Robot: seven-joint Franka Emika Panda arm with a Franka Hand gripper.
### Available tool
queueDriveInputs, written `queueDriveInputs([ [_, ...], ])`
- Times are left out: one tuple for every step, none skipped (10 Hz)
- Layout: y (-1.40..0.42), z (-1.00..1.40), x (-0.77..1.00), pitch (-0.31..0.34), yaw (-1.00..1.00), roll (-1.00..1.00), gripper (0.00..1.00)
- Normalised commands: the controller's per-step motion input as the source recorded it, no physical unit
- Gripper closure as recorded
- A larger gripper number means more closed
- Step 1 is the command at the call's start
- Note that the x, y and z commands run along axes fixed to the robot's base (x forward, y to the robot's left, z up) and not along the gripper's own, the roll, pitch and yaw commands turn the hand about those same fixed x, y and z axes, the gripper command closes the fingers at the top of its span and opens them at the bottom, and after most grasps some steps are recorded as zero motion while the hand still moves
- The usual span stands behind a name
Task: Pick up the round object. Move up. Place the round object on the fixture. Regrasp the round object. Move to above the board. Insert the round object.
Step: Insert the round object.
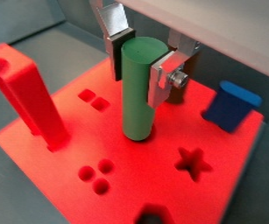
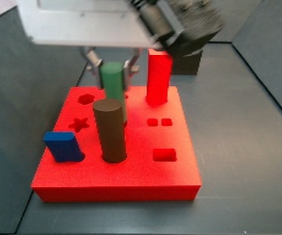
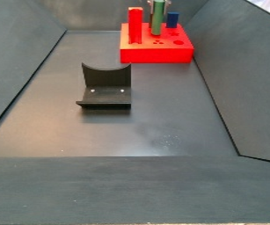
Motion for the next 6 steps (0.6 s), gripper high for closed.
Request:
queueDriveInputs([
  [-0.05, -0.23, -0.17, -0.07, 0.0, -0.02, 1.0],
  [-0.07, -0.21, 0.0, -0.014, 0.0, -0.03, 1.0],
  [-0.05, -0.18, 0.11, 0.0, 0.0, -0.03, 1.0],
  [-0.03, -0.12, 0.23, 0.004, -0.03, -0.01, 1.0],
  [-0.07, -0.11, 0.32, 0.027, -0.07, 0.0, 1.0],
  [-0.02, -0.14, 0.5, 0.067, -0.11, -0.01, 1.0],
])
